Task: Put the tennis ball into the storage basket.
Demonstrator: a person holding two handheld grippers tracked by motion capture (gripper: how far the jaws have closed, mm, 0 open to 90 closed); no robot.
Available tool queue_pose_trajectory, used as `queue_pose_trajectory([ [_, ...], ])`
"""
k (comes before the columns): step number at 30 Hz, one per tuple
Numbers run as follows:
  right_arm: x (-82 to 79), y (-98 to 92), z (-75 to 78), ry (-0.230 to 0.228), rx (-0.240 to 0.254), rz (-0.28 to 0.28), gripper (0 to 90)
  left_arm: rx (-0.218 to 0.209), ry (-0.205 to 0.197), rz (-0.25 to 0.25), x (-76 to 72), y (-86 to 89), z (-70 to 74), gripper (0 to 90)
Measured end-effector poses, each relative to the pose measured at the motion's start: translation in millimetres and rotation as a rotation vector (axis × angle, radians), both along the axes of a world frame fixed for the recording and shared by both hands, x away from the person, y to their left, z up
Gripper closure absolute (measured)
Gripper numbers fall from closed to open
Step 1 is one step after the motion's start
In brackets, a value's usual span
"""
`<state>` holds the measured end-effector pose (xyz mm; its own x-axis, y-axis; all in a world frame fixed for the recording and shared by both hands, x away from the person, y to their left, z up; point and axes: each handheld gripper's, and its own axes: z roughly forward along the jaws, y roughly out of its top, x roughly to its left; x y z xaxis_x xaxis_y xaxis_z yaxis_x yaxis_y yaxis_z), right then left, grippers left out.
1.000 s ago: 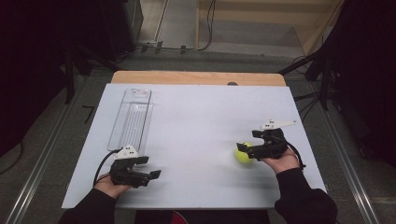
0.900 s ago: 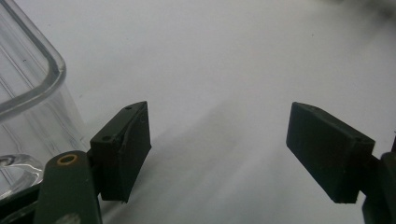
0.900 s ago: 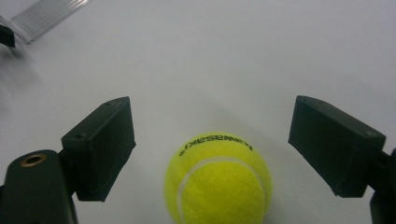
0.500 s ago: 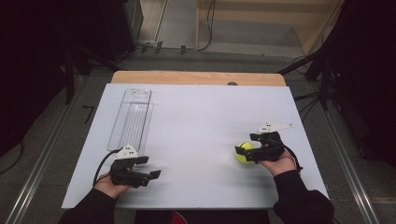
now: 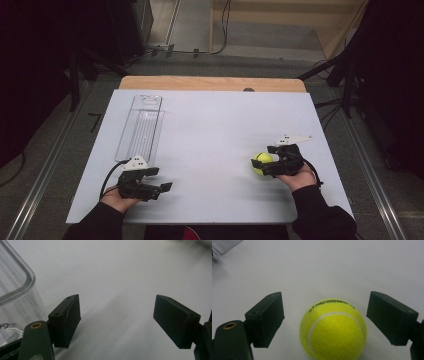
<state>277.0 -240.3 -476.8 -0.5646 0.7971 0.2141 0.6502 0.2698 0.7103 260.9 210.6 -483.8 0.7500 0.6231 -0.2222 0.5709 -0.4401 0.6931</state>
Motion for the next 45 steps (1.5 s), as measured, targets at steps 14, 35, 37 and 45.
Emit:
queue_pose_trajectory([
  [14, -1.6, -0.1, -10.2, 0.025, -0.019, -0.003, 12.7, -0.003, 0.0, 0.0, -0.2, -0.1, 0.1, 22.7],
  [35, 0.9, -4.7, -23.9, 0.048, -0.041, -0.023, 12.6, -0.004, 0.0, -0.005, -0.1, -0.6, 0.0, 22.7],
  [37, 1.0, -4.5, -24.5, 0.049, -0.045, -0.022, 12.6, -0.005, 0.0, -0.004, -0.1, -0.6, -0.1, 22.7],
  [45, 1.8, -4.3, -28.5, 0.071, -0.069, -0.043, 12.8, -0.005, -0.001, -0.004, 0.0, -0.7, 0.0, 22.7],
])
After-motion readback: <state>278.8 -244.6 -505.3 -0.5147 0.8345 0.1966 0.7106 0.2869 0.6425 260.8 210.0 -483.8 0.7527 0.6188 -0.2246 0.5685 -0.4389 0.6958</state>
